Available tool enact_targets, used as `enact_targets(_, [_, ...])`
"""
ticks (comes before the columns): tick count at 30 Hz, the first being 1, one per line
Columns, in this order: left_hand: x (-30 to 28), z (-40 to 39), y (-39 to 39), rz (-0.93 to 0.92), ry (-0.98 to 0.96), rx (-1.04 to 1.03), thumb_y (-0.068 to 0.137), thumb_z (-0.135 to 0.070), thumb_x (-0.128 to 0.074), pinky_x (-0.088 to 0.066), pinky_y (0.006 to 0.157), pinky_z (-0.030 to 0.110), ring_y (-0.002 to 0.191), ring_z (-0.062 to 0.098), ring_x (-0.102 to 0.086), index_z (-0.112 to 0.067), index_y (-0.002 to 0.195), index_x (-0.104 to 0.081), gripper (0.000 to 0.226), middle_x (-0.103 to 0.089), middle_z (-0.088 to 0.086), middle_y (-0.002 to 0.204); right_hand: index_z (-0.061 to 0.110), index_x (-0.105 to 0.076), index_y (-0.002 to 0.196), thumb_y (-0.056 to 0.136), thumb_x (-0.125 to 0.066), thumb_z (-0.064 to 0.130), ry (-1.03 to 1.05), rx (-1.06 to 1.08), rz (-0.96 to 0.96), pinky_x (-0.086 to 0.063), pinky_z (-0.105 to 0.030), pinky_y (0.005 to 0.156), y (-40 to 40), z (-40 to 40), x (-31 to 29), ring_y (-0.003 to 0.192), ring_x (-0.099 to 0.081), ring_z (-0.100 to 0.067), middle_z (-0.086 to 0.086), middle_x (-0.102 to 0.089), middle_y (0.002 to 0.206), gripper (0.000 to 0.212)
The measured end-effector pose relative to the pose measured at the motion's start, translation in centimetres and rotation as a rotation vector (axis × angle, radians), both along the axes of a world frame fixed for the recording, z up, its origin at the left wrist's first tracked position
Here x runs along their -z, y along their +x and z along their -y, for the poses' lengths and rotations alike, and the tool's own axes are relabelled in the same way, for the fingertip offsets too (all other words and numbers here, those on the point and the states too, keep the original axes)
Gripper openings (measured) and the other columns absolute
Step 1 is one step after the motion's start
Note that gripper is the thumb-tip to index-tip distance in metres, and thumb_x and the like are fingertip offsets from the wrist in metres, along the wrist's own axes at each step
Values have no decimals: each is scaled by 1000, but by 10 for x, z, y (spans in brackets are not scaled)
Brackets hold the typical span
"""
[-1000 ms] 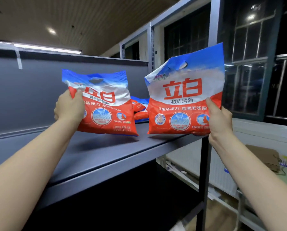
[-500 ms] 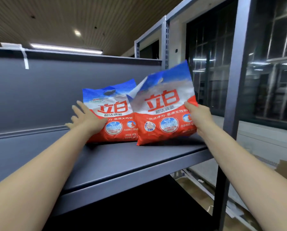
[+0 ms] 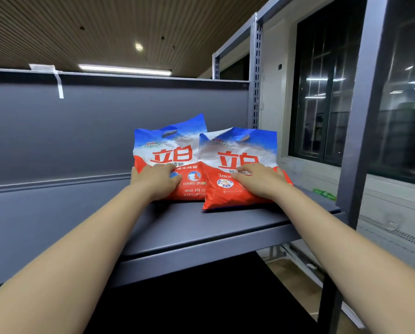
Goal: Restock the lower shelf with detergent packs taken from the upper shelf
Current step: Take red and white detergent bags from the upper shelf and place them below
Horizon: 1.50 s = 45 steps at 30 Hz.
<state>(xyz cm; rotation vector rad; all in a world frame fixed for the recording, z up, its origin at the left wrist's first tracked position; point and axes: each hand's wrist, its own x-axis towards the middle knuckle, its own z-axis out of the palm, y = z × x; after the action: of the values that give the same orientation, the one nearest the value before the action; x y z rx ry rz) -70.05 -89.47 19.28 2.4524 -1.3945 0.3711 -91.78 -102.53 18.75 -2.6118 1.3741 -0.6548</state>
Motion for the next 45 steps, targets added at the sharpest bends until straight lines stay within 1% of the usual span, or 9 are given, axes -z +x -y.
enact_targets(4, [2,-18,-11,-62,-83,22,94,-46,-39,-38,90,37,114,27,-52,-27,124,-51,37,-56,1,129,31,-58,127,91,-43,56,-63,-11,113,-31,-43,106,-5,-10,4,127,-46,-26,0,-52,140,46])
enact_targets(10, [-5,-50,-33,-149,-230,-24,93,-36,-45,-46,82,35,100,27,-57,-21,110,-62,29,-63,3,112,24,-64,117,90,-54,42,-77,-104,377,-38,-40,104,-16,-34,12,124,-49,-25,-4,-56,133,34])
enact_targets(13, [-5,-74,-46,-162,-340,-35,91,-32,-45,-42,63,31,79,27,-55,-17,76,-58,24,-61,2,77,22,-69,107,89,-58,36,-67,-192,500,-40,-36,100,-20,-56,18,120,-51,-22,-2,-62,124,25])
enact_targets(15, [-3,-95,-56,-157,-405,-55,91,-30,-46,-34,56,29,71,26,-51,-14,67,-53,29,-54,1,63,21,-70,103,89,-59,33,-45,-267,574,-41,-33,96,-23,-74,21,114,-54,-20,0,-65,117,21])
enact_targets(19, [1,-142,-76,-98,-445,-106,92,-35,-46,-37,65,31,84,24,-56,-20,83,-63,24,-62,-7,78,20,-68,107,90,-60,30,-37,-429,591,-37,-25,86,-28,-113,29,103,-55,-14,3,-65,112,22])
enact_targets(24, [11,-206,-91,-29,-322,-219,92,-44,-45,-39,75,32,99,20,-59,-30,96,-63,23,-66,-12,104,25,-62,117,89,-62,30,-14,-649,527,-31,-17,86,-29,-166,40,108,-50,-7,13,-58,111,28])
enact_targets(30, [36,-282,-101,-41,-281,-353,91,-49,-46,-46,82,34,100,15,-60,-32,96,-63,24,-65,-15,104,32,-59,122,88,-61,34,60,-877,509,-26,4,89,-13,-221,51,111,-46,8,23,-55,116,34])
enact_targets(41, [105,-426,-63,-206,-211,-627,87,-56,-47,-46,80,33,94,10,-60,-37,98,-61,27,-65,-18,99,39,-52,127,85,-50,52,86,-1130,168,-36,-13,82,61,-316,102,113,-47,6,26,-52,122,44])
enact_targets(45, [128,-488,-42,-232,-200,-687,90,-54,-45,-46,77,31,93,7,-59,-38,102,-60,26,-64,-18,101,42,-46,130,84,-45,58,123,-1141,73,-40,-20,90,96,-363,120,116,-46,4,25,-49,126,49])
